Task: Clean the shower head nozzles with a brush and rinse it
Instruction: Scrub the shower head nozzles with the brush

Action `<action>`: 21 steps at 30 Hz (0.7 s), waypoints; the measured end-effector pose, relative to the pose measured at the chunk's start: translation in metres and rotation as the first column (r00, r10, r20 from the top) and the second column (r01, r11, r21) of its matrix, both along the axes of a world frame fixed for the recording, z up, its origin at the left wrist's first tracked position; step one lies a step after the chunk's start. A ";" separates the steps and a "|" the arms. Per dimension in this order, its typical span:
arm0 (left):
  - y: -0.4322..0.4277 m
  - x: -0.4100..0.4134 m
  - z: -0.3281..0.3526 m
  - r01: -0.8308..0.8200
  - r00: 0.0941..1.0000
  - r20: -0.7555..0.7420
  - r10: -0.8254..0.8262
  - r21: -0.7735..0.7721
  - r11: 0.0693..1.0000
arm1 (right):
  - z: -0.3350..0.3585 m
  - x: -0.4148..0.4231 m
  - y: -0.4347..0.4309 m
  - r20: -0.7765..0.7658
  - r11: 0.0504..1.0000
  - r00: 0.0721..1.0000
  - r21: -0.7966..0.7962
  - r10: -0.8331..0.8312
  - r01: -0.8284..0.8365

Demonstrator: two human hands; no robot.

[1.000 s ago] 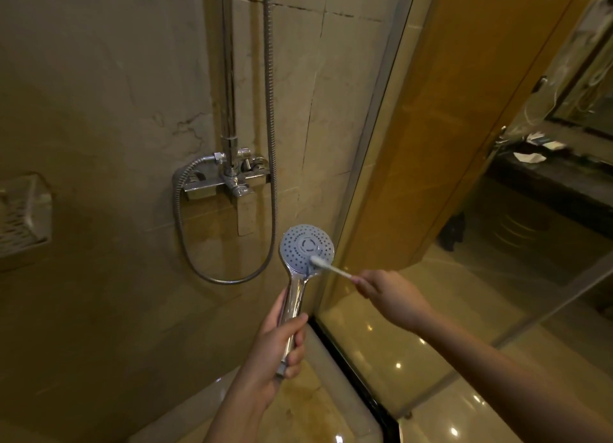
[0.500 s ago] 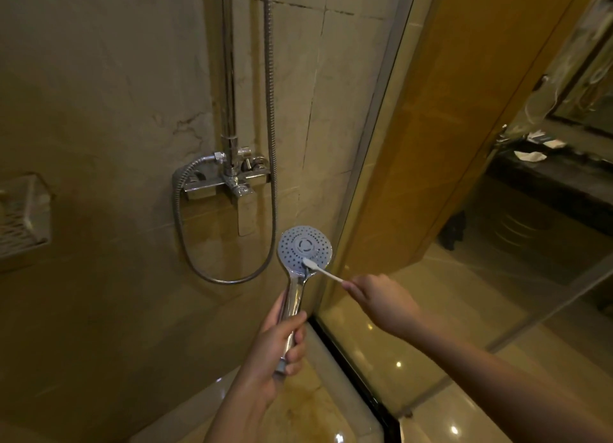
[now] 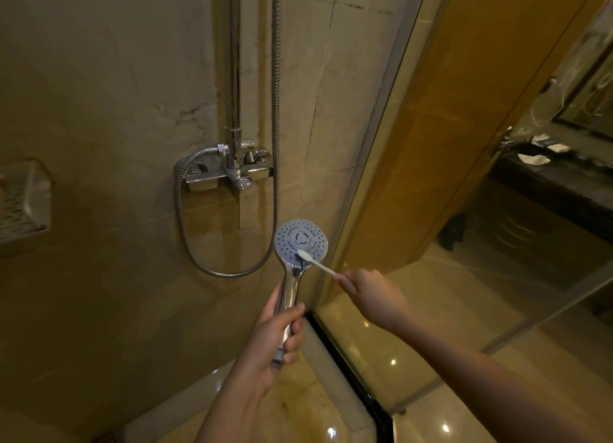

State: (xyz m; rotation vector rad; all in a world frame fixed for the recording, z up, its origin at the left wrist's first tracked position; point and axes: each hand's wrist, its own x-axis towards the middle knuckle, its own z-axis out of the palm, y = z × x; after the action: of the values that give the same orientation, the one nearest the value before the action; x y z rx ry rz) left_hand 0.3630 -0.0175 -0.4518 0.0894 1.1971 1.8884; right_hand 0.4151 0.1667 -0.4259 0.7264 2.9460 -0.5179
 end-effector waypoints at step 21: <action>0.004 0.003 -0.006 -0.002 0.976 -0.215 -0.032 -0.155 0.988 | 0.005 -0.013 0.006 0.063 0.982 0.993 0.158 0.095 -0.104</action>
State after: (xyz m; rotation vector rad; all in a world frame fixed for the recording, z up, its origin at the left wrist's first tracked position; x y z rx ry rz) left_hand 0.3661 -0.0134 -0.4578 0.2250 1.4821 1.8002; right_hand 0.4022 0.1728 -0.4210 0.5914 2.9783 -0.2493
